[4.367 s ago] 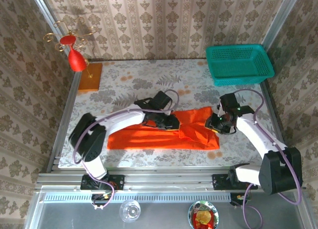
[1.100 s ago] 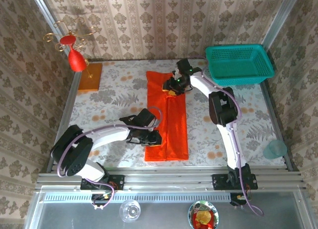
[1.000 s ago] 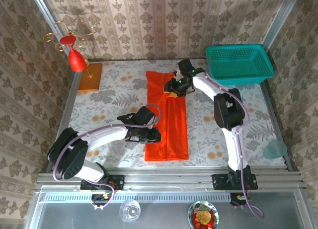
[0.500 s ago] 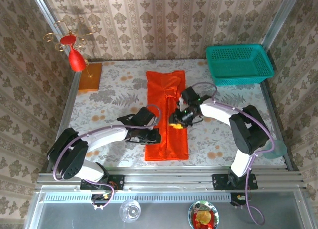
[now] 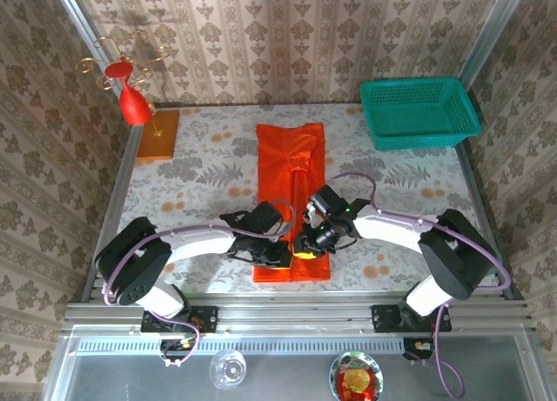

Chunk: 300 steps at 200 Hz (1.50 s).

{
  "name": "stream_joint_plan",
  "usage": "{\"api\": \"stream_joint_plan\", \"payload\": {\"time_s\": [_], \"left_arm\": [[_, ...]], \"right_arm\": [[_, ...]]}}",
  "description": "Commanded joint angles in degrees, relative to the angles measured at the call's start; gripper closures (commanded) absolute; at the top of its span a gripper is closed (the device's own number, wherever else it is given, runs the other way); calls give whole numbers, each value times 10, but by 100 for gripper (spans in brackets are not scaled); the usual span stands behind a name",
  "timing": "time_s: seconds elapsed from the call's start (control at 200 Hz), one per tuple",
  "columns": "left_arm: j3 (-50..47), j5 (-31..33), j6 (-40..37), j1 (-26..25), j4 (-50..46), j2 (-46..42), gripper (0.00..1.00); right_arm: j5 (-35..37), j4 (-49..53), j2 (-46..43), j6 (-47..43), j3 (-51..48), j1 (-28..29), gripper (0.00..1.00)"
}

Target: Fold the inside-out t-shirt

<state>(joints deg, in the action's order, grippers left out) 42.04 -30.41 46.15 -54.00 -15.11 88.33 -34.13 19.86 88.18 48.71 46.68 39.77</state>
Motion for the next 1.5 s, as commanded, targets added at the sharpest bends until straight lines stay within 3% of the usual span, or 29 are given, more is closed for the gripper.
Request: {"api": "stream_joint_plan", "payload": {"time_s": [0.0,0.1,0.265,0.615,0.785,0.955,1.045,1.11,1.24,1.33,1.495], "left_arm": [[8,-19,-1,-14,-10,30,89],[2,-15,-3,-12,-6,54,89],[-3,-5,4,-6,5,52,100],[-53,5,33,45,4,-93,100],[-63,-2,38,54,0,-120,100],[-63,-24,50,51,36,-110,100],[-53,-34,51,42,48,-95,100],[-44,-39,49,31,51,-81,100],[-29,-54,49,17,60,-56,82],[-21,-51,49,17,55,-57,76],[0,-30,40,18,32,-40,74]], "right_arm": [[40,26,-29,38,-24,0,83],[49,30,-46,51,-31,14,83],[90,51,-37,62,-23,60,83],[123,49,52,67,38,115,78],[122,37,78,71,45,121,78],[106,30,125,74,29,122,87],[107,19,99,79,21,121,88],[129,20,47,89,14,118,87],[177,72,-51,98,3,87,84],[189,97,-99,90,-16,54,83],[176,106,-106,27,-9,-20,81]]}}
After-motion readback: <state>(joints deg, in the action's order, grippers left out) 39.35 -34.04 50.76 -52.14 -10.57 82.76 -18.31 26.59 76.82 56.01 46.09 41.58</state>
